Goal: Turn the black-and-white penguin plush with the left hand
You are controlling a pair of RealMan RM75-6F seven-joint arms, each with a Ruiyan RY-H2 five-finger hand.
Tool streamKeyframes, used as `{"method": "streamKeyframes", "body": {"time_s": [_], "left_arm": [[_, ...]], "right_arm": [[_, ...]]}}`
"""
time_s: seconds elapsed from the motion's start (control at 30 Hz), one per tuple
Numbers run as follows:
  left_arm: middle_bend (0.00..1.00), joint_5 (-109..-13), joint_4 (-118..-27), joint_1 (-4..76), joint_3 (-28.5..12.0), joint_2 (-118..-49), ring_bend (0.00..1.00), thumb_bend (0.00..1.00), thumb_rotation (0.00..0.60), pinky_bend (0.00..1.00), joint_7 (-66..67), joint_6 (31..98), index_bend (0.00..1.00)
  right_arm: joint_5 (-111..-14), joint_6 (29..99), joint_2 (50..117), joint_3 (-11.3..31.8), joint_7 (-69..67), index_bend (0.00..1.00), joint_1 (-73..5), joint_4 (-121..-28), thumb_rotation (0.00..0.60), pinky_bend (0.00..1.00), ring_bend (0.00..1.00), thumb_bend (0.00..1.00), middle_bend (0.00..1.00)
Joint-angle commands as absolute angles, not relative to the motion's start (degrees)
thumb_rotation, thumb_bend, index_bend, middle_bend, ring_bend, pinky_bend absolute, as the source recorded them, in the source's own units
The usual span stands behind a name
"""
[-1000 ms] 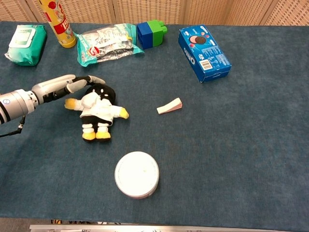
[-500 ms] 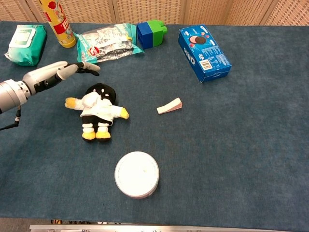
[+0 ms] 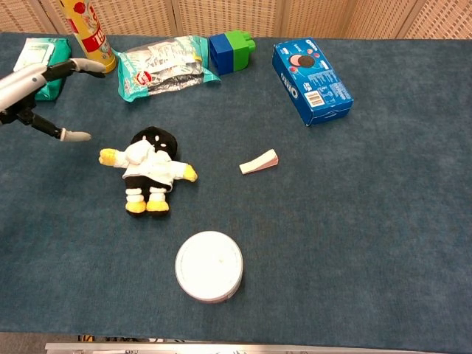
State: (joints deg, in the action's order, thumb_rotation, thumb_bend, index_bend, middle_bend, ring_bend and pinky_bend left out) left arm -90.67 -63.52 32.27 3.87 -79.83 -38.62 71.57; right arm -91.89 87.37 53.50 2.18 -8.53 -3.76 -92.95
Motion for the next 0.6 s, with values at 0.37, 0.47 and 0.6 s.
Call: {"method": "streamKeyframes", "body": {"time_s": [0.37,0.47,0.6], "left_arm": [[0.17,-81.3,-70.3,18.1,0.0,-73.7,0.1,0.05,0.6,0.04,-20.3,83.9,0.13],[0.17,-80.7,-71.7,15.4,-0.3,-73.1,0.1,0.05,0.6,0.04,-16.9,86.9,0.13],[0.17,-81.5,-73.3,12.3,-0.2,-72.5,0.1,0.05,0.6,0.04,-14.4,91.2,0.13]], "right_arm": [[-90.2,86.0,56.6,1.2,-7.5,0.0,-3.1,-87.2,0.6,0.0,0.0,0.0,0.0],[-90.1,86.3,56.9,1.0,-7.1,0.0,-2.7,-87.0,0.6,0.0,0.0,0.0,0.0],[-90.2,86.7,57.1,0.9,-7.0,0.0,-2.4,-87.0,0.6,0.0,0.0,0.0,0.0]]}}
